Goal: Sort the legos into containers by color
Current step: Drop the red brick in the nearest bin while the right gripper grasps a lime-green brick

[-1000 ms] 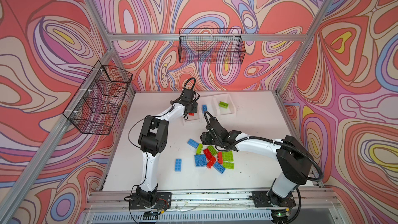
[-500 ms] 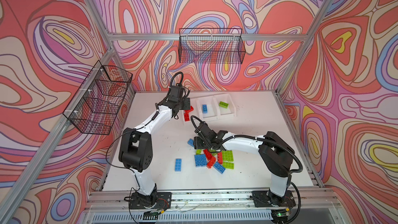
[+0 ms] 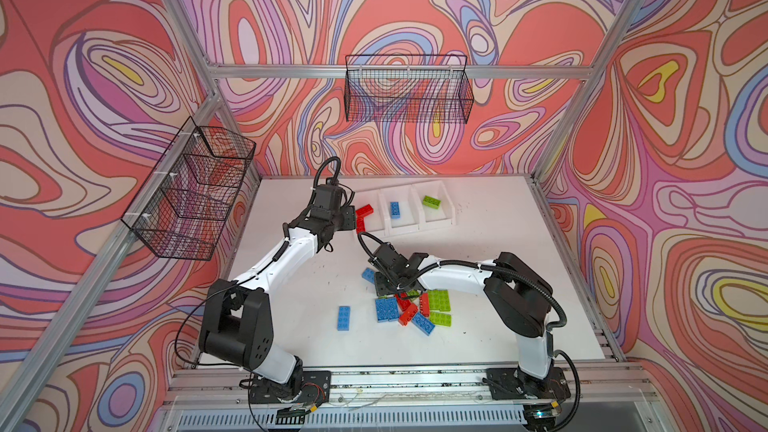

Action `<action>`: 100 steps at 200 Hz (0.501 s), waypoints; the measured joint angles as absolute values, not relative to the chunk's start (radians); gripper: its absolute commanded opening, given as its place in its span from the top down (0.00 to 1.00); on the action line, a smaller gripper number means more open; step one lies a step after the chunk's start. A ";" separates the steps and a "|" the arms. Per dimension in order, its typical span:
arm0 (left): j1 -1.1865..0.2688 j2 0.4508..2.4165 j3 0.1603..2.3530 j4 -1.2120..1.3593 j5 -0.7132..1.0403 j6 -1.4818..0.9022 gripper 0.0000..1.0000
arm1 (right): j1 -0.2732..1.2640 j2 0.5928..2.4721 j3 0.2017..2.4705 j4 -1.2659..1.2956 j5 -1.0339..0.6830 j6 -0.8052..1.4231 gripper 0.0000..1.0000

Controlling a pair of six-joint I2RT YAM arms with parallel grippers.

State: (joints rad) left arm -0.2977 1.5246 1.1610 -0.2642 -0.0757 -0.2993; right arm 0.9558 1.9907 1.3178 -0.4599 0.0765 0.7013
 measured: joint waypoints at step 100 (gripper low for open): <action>-0.293 1.478 1.134 -0.268 -0.080 -0.299 0.35 | 0.957 1.992 1.345 -0.491 0.091 0.700 0.81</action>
State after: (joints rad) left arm -0.2928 1.4780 1.1336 -0.2684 -0.0799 -0.2993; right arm 0.9569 1.9923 1.3453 -0.4908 0.0910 0.7002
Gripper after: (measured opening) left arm 0.649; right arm 0.243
